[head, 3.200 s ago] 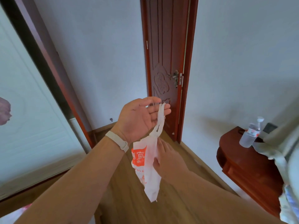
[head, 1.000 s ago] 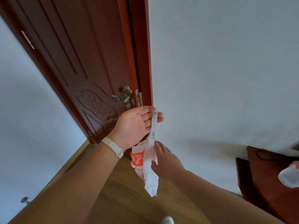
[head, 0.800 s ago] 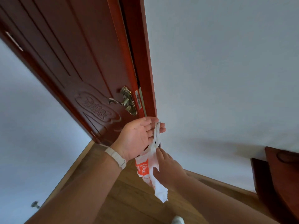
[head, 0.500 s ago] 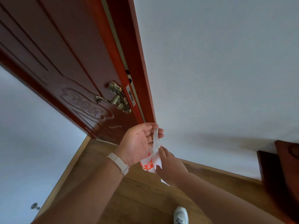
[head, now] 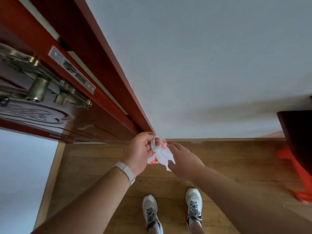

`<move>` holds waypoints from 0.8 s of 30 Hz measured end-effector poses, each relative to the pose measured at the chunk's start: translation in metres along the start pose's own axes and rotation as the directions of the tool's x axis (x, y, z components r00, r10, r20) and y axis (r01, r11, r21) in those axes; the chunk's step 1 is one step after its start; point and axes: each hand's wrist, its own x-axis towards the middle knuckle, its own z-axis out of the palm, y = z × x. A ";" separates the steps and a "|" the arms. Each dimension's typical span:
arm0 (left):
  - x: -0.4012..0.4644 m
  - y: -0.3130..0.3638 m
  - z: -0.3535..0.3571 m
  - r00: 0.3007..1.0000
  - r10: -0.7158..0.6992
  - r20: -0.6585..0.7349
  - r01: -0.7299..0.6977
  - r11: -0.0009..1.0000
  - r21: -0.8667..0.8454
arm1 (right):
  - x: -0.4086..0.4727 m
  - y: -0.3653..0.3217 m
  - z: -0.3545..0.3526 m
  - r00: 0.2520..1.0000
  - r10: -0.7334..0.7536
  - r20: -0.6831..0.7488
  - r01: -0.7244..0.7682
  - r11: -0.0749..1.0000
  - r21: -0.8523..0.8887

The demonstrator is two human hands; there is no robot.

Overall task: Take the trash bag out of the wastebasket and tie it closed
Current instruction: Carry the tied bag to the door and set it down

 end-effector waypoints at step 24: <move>0.272 -0.176 -0.013 0.989 -0.147 -0.027 0.138 0.836 0.532 | 0.098 0.115 0.099 0.993 0.106 -0.051 -0.108 0.994 -0.021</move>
